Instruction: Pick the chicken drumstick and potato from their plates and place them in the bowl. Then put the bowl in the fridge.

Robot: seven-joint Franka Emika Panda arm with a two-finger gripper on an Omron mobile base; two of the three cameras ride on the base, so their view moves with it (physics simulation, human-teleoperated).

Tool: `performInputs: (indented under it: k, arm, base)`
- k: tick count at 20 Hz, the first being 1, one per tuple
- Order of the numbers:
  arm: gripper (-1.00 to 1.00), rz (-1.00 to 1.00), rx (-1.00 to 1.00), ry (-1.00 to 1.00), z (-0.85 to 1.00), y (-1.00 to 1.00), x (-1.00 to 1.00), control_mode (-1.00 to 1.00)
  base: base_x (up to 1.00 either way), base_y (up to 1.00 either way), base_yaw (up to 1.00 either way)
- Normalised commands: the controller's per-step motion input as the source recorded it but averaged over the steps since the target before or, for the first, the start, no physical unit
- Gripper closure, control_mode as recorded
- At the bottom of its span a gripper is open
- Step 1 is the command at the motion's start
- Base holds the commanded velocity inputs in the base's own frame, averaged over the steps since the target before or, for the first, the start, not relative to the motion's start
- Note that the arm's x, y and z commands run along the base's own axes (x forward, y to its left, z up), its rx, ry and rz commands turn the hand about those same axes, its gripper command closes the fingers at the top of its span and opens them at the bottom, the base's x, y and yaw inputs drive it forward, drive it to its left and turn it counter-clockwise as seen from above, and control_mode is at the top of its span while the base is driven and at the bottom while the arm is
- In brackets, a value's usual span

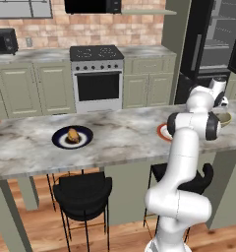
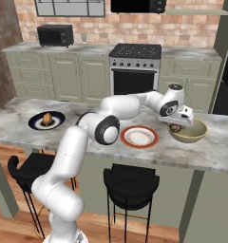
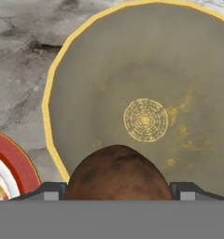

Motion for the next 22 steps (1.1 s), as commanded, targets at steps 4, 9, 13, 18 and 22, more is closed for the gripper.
performInputs:
  k: [4, 9, 13, 18, 22]
  arm:
    - [1.0, 0.01, 0.0, 0.0, -0.06, -0.11, 0.02, -1.0]
    - [1.0, 0.01, 0.02, 0.0, -0.02, -0.14, 0.02, -1.0]
    - [1.0, 0.0, 0.03, 0.0, -0.03, -0.11, 0.03, -1.0]
    - [1.0, 0.0, 0.04, 0.0, -0.02, -0.1, 0.08, -1.0]
    - [-1.0, 0.01, 0.03, 0.0, 0.0, -0.04, 0.13, -1.0]
  base:
    - [0.0, 0.0, 0.0]
    - [0.0, 0.0, 0.0]
    - [0.0, 0.0, 0.0]
    - [0.0, 0.0, 0.0]
    - [0.0, 0.0, 0.0]
